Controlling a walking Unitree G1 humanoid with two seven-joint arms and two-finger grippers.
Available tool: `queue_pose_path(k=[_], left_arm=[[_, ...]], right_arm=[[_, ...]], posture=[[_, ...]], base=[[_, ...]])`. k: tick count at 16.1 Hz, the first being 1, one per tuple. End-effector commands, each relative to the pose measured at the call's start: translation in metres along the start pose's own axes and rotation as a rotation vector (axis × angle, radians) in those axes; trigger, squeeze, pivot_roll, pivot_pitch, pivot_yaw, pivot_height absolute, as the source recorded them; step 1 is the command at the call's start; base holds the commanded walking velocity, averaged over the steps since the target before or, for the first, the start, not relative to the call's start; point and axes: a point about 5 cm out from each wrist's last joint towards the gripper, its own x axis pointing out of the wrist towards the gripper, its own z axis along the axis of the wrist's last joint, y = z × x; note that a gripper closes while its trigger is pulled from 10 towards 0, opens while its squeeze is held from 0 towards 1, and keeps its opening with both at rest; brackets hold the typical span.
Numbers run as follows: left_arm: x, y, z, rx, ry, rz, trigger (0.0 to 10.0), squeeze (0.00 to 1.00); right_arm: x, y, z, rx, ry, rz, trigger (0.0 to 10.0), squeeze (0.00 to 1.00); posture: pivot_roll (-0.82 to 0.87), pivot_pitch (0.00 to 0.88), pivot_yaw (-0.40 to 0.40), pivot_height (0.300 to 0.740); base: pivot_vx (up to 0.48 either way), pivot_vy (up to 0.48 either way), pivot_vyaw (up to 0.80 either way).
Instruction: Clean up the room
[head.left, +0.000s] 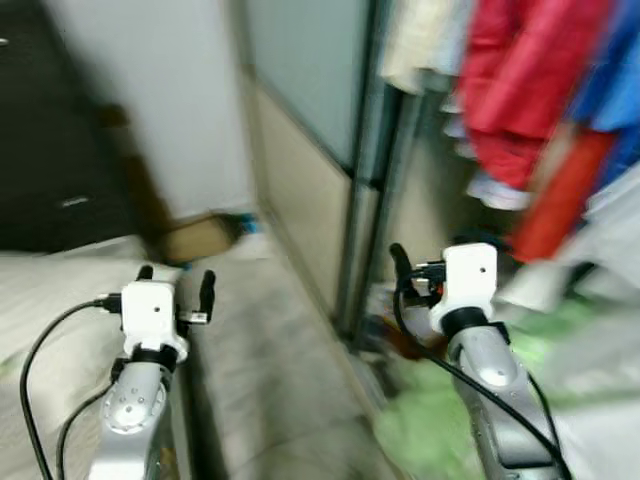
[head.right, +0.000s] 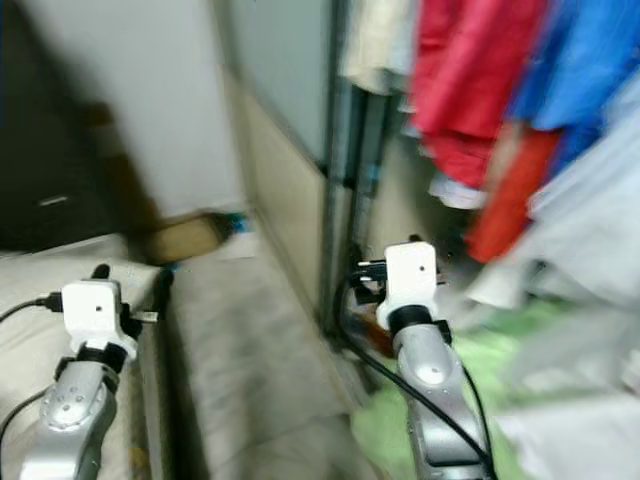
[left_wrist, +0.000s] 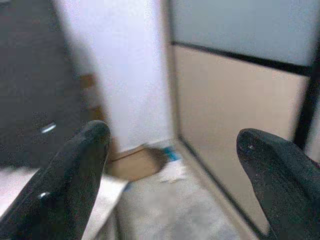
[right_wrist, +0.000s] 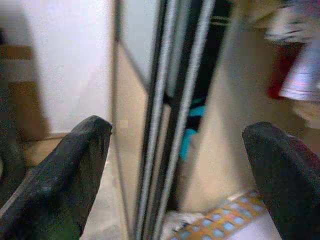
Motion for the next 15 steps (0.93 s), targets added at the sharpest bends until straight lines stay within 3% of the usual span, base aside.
queue_pose_path(k=[1, 5, 15], left_arm=[[-0.0003, -0.0013, -0.0017, 0.012, 0.008, 0.002, 10.0, 0.0], [-0.0002, -0.0077, -0.0035, 0.002, 0.016, 0.018, 10.0, 0.0], [0.0001, -0.0047, -0.0066, 0.02, 0.026, 0.067, 10.0, 0.0]], right_arm=[[0.0018, -0.0018, -0.0001, 0.004, -0.001, -0.014, 10.0, 0.0], [0.0031, -0.0011, 0.0011, -0.003, -0.011, -0.008, 10.0, 0.0], [0.0069, -0.0003, 0.004, -0.013, -0.025, 0.012, 10.0, 0.0]], posture=[[0.02, 0.0, -0.017, 0.74], [0.01, 0.0, -0.017, 0.74], [0.01, 0.0, -0.026, 0.74]], base=[[0.0, 0.0, 0.8], [0.0, 0.0, 0.8], [0.0, 0.0, 0.8]])
